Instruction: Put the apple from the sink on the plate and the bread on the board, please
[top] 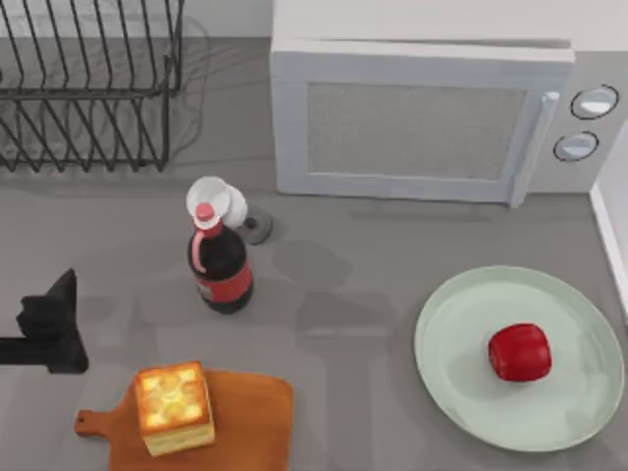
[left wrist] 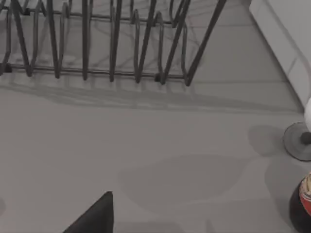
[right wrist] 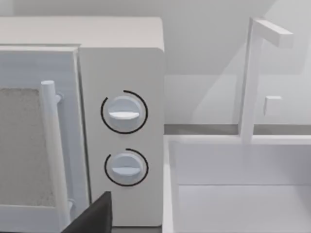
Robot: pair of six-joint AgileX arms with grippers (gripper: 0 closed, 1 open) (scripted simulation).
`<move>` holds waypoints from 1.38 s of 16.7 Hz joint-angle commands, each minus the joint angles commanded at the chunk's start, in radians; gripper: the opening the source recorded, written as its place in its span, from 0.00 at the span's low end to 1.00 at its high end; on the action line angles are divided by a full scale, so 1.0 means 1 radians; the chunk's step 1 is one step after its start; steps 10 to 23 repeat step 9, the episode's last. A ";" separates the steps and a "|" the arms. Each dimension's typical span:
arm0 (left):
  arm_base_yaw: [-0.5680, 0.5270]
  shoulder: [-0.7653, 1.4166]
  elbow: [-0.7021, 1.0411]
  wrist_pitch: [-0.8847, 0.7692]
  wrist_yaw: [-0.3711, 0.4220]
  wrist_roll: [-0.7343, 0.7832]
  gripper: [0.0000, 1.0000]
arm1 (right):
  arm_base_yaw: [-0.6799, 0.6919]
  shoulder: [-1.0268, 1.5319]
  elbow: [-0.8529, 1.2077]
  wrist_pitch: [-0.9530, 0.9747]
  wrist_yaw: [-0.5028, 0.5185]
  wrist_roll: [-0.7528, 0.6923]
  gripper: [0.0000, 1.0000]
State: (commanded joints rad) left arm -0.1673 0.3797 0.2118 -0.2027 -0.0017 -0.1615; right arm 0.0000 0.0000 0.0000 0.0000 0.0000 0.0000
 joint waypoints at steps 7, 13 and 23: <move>0.161 -0.368 -0.204 0.195 0.002 0.156 1.00 | 0.000 0.000 0.000 0.000 0.000 0.000 1.00; 0.167 -0.380 -0.212 0.203 0.002 0.161 1.00 | 0.000 0.000 0.000 0.000 0.000 0.000 1.00; 0.167 -0.380 -0.212 0.203 0.002 0.161 1.00 | 0.000 0.000 0.000 0.000 0.000 0.000 1.00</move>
